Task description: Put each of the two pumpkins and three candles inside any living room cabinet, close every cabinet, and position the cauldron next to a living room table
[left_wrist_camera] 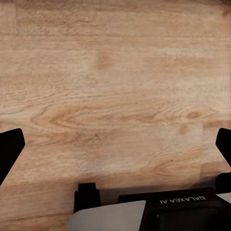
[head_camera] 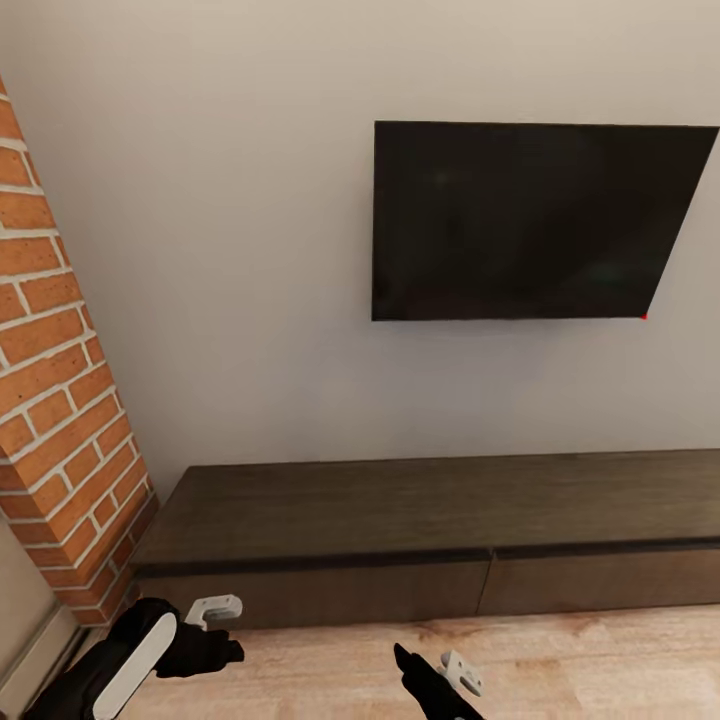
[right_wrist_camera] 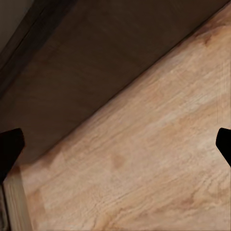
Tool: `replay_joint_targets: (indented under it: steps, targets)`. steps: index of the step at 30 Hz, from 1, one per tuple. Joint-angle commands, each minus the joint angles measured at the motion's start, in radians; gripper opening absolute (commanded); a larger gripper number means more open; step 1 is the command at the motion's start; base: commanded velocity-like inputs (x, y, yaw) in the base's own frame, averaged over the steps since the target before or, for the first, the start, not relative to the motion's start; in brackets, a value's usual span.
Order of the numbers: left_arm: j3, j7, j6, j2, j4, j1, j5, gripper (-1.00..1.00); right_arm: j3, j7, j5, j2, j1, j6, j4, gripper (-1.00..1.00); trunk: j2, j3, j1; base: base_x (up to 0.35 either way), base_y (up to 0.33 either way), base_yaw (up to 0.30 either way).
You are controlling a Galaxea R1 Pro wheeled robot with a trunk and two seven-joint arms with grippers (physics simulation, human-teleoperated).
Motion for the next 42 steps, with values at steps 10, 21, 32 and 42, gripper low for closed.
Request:
replay_joint_targets:
  steps: [10, 21, 32, 42]
  targets:
    - [0.044, 0.009, 0.041, 0.007, -0.059, -0.006, 0.040, 1.00, -0.131, 0.328, -0.181, -0.032, -0.001, 0.001, 0.007, 1.00, -0.071, -0.032, 0.038, 0.000, 0.000, 0.000]
    - [0.053, 0.009, 0.046, -0.005, -0.104, -0.007, 0.080, 1.00, -0.180, 0.436, -0.241, -0.062, -0.001, -0.022, 0.013, 1.00, -0.148, -0.067, 0.081, 0.000, 0.000, 0.000]
    - [0.040, 0.009, 0.050, 0.009, -0.146, -0.006, 0.225, 1.00, -0.182, 0.689, -0.394, -0.082, -0.001, 0.024, 0.124, 1.00, -0.225, -0.101, 0.123, 0.000, 0.000, 0.000]
    - [-0.090, 0.009, 0.051, 0.163, -0.257, 0.002, 0.658, 1.00, -0.187, 0.758, -0.471, -0.085, -0.001, 0.028, 0.137, 1.00, -0.295, -0.133, 0.161, 0.000, 0.000, 0.000]
